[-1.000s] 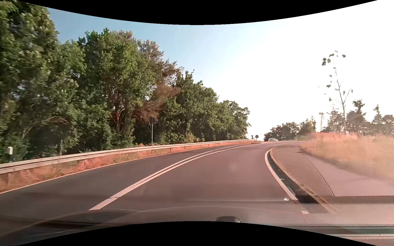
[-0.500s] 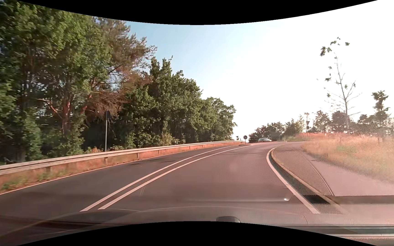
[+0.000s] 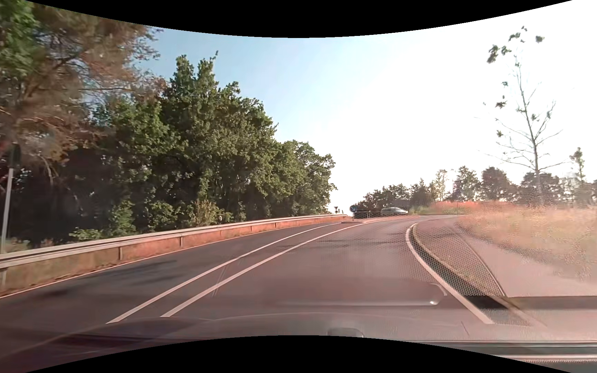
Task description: Follow the waypoints while adhering to traffic rules and regulations
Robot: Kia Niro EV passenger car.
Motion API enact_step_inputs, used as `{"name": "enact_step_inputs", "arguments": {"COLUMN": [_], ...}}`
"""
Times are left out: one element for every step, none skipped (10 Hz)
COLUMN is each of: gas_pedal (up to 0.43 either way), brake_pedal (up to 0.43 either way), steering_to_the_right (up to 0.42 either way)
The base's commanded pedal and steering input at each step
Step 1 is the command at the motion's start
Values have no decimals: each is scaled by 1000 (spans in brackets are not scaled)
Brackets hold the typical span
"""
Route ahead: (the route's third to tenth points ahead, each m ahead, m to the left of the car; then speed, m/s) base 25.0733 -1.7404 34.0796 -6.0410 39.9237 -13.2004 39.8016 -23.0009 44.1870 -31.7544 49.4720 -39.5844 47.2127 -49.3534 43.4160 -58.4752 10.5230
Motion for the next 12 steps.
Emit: {"name": "enact_step_inputs", "arguments": {"gas_pedal": [0, 0, 0, 0, 0, 0, 0, 0, 0, 0, 0, 0], "brake_pedal": [0, 0, 0, 0, 0, 0, 0, 0, 0, 0, 0, 0], "steering_to_the_right": [66, 66, 66, 66, 66, 66, 66, 66, 66, 66, 66, 66]}}
